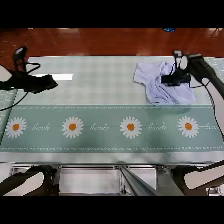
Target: Fold the shirts.
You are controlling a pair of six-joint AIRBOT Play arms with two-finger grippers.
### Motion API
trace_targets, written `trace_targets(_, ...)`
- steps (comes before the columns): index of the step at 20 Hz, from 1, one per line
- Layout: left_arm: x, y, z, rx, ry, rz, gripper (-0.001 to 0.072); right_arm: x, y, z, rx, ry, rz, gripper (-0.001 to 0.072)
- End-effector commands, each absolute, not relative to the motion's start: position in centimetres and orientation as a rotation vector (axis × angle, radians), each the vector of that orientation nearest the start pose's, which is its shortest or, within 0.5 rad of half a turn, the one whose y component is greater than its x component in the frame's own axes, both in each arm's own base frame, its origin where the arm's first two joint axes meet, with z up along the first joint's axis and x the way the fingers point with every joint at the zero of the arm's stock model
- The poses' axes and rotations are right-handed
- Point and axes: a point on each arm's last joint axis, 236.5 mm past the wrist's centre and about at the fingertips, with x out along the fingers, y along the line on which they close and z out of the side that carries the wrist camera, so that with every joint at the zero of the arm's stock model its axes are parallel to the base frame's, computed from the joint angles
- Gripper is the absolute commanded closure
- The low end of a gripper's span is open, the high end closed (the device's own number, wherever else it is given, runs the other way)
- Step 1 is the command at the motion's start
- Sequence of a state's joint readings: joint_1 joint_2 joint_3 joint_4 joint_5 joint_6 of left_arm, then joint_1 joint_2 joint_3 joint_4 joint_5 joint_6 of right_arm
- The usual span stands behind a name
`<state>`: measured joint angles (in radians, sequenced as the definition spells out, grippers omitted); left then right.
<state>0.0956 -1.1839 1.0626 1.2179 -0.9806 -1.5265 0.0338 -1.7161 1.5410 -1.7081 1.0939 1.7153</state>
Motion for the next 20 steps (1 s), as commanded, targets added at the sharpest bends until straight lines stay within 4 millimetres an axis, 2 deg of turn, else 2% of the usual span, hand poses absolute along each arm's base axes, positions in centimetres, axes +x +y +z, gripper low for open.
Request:
trace_targets(1,36.2,-3.6,5.5,-0.456,1.145,-0.145,0.0200,53.0,0.7,6.5,0.024,1.037,-0.040,0.0694)
trace_targets(3,34.2,-7.1,7.4,-0.472,1.133,-0.287,0.0200,54.3,2.7,15.5,0.096,0.812,0.034,0.0694)
trace_targets(5,32.5,-9.6,9.1,-0.436,1.077,-0.380,0.0201,53.7,3.9,23.9,0.113,0.620,0.096,0.0694)
trace_targets(8,29.8,-10.4,9.6,-0.405,1.054,-0.407,0.0201,50.5,4.9,34.2,0.096,0.407,0.160,0.0694)
trace_targets(11,27.1,-10.7,7.4,-0.373,1.119,-0.436,0.0200,46.0,7.1,42.3,0.079,0.214,0.267,0.0694)
trace_targets(13,27.1,-10.3,6.2,-0.380,1.134,-0.415,0.0200,42.7,8.7,45.9,0.073,0.125,0.348,0.0694)
trace_targets(16,28.7,-9.8,6.6,-0.390,1.066,-0.381,0.0201,38.5,11.2,48.8,0.062,0.054,0.467,0.0694)
trace_targets(18,29.7,-9.5,7.0,-0.394,1.023,-0.362,0.0200,36.3,13.3,48.4,0.059,0.093,0.570,0.0694)
trace_targets(20,30.9,-9.0,7.7,-0.400,0.964,-0.335,0.0201,34.8,15.5,46.1,0.073,0.191,0.687,0.0694)
